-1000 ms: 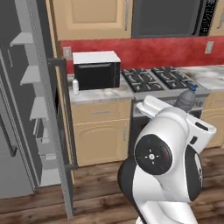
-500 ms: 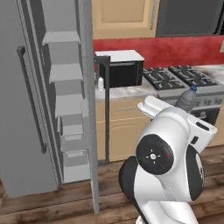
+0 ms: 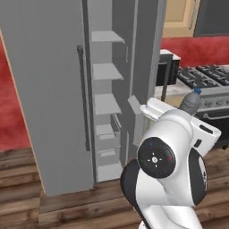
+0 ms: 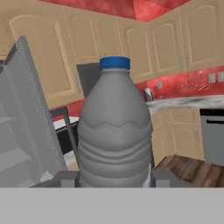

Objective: Take the bottled waters from the counter and place them in the freezer to freeze. Close the freezer door after placing the bottles.

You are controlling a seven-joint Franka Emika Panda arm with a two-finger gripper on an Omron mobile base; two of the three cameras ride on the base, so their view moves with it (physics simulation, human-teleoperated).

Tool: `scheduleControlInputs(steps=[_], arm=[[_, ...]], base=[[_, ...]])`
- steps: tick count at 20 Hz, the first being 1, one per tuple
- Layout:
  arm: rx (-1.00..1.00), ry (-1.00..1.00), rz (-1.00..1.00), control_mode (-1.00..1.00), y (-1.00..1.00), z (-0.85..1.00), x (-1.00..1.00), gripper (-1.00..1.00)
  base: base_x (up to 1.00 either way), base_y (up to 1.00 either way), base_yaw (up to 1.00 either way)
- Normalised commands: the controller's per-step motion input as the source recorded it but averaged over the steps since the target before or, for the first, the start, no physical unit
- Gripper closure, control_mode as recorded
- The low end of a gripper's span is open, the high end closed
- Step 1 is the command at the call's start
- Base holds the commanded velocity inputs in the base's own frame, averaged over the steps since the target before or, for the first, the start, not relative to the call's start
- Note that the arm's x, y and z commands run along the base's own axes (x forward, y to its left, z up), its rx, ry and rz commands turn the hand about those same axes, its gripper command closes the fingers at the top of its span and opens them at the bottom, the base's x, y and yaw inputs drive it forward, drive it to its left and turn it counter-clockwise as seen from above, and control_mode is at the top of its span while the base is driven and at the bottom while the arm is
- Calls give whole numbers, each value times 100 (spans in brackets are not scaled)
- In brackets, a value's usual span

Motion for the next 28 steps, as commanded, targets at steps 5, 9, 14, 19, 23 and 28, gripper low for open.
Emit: scheduleControlInputs(steps=[5, 9, 14, 19, 23, 28], arm=[[0, 0, 0, 100, 0, 0, 0, 100], [0, 0, 0, 100, 0, 0, 0, 100], [0, 0, 0, 100, 0, 0, 0, 100], [0, 0, 0, 100, 0, 0, 0, 100], [0, 0, 0, 100, 0, 0, 0, 100], [0, 0, 0, 100, 0, 0, 0, 100]], base=[[0, 96, -5], [0, 87, -6], [2, 53, -7], [18, 30, -8], [35, 2, 0], [50, 0, 0]])
